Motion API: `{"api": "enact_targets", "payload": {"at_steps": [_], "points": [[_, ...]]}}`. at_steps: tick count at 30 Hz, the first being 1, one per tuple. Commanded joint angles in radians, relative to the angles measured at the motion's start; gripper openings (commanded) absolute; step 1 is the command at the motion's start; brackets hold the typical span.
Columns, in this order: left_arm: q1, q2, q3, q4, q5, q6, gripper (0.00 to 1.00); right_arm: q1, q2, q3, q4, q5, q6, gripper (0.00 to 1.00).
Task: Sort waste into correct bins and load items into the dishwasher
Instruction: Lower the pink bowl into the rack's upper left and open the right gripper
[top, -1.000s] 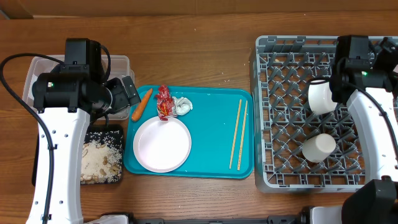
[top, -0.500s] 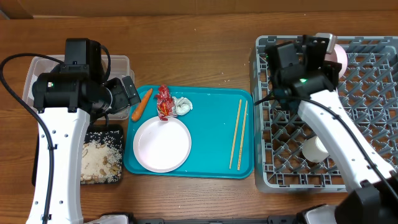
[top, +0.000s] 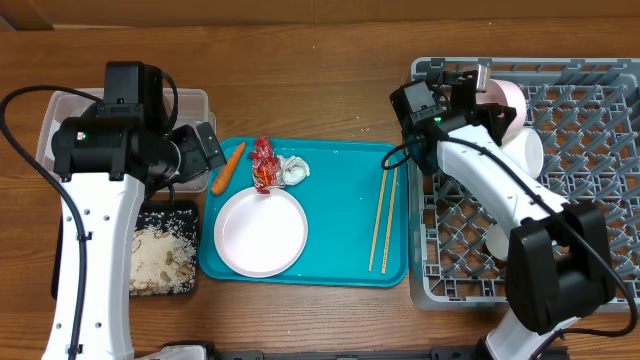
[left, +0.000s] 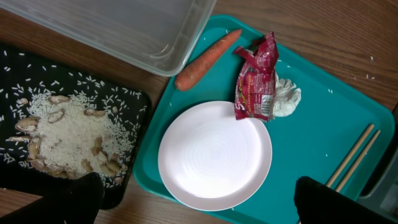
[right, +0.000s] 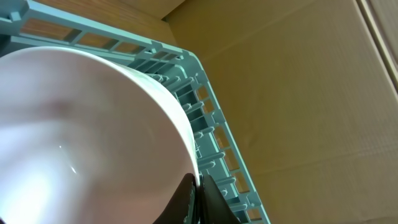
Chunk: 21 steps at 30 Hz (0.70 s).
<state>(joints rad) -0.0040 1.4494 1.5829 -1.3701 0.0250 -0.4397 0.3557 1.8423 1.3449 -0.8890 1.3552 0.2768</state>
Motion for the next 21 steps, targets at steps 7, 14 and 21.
{"api": "enact_targets", "payload": {"at_steps": [7, 14, 21], "points": [[0.004, 0.002, 0.007, -0.002, -0.01, -0.01, 1.0, 0.032, 0.004, 0.003, 0.013, 0.069, 0.006, 0.04], [0.003, 0.002, 0.007, -0.002, -0.01, -0.01, 1.0, 0.0, 0.004, 0.004, 0.338, 0.134, -0.31, 0.04], [0.003, 0.002, 0.007, -0.003, -0.009, -0.01, 1.0, -0.024, 0.004, 0.003, 0.477, 0.072, -0.409, 0.04]]}}
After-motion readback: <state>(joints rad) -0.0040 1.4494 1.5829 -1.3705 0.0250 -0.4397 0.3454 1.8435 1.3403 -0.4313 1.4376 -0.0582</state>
